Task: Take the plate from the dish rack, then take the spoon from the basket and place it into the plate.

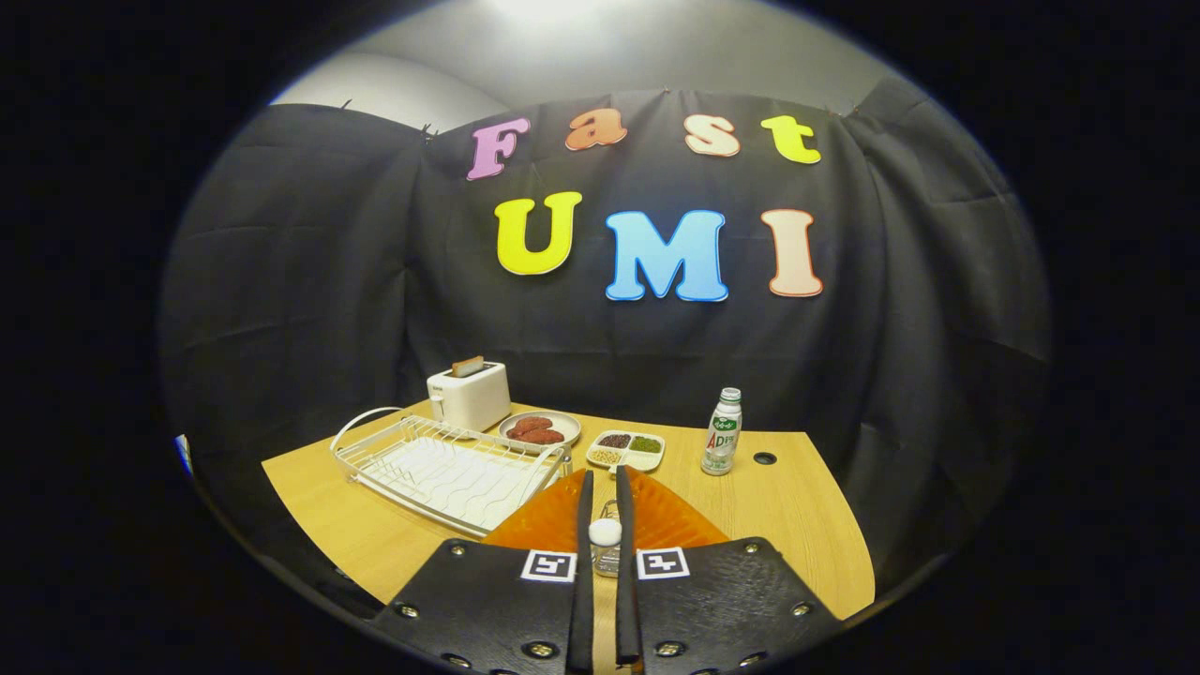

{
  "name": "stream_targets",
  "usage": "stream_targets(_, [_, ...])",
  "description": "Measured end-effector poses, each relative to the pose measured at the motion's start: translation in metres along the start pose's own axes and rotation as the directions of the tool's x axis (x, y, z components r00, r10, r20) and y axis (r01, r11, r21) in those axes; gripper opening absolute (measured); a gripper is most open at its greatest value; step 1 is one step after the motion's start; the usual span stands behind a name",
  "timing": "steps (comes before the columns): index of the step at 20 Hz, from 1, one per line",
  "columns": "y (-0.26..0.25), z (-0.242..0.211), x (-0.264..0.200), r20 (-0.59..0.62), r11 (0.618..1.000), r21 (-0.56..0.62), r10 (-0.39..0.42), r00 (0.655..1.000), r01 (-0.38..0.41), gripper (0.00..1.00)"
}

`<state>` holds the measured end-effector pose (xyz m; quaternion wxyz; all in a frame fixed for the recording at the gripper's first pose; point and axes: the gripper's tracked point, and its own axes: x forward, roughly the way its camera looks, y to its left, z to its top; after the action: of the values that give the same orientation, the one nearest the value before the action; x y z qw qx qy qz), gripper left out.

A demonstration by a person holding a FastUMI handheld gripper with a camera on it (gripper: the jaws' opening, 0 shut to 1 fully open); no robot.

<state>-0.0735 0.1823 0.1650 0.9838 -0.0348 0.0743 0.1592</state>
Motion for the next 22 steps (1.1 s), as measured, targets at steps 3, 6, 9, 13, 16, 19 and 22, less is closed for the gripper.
stream_targets(3, [0.019,-0.015,0.006,-0.042,0.998,-0.035,0.042,0.998,-0.043,0.09])
stream_targets(6, [0.042,-0.035,0.016,-0.089,0.995,-0.036,0.094,0.992,-0.097,0.09])
stream_targets(9, [0.057,-0.055,0.026,-0.142,0.992,-0.046,0.110,0.984,-0.118,0.09])
stream_targets(13, [0.081,-0.065,0.036,-0.185,0.990,-0.039,0.124,0.975,-0.134,0.09])
stream_targets(16, [0.096,-0.065,0.044,-0.195,0.988,-0.046,0.136,0.971,-0.148,0.09])
stream_targets(19, [0.112,-0.066,0.051,-0.211,0.983,-0.071,0.149,0.966,-0.167,0.09])
stream_targets(22, [0.128,-0.072,0.056,-0.228,0.982,-0.066,0.159,0.961,-0.179,0.09])
